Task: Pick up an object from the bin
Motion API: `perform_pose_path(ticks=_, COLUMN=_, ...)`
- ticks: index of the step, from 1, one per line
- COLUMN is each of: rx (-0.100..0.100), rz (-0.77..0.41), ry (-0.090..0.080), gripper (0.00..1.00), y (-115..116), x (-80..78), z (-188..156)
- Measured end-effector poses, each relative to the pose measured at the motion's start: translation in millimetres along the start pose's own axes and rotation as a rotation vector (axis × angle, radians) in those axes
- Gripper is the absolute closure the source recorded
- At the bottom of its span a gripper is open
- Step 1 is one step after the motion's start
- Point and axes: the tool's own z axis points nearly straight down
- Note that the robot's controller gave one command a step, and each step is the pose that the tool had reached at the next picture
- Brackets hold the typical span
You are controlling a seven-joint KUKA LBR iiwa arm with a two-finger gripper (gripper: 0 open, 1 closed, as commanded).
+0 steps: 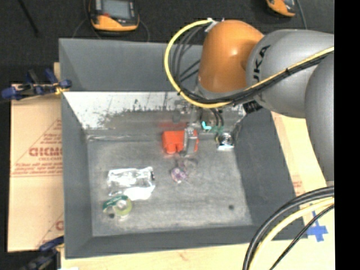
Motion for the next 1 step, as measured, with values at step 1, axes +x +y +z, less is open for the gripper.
perform_pose_path(ticks=1, rx=0.0, rz=-0.151, ry=-0.006, gripper=0.0, y=-40.8, x=42.4, z=107.3)
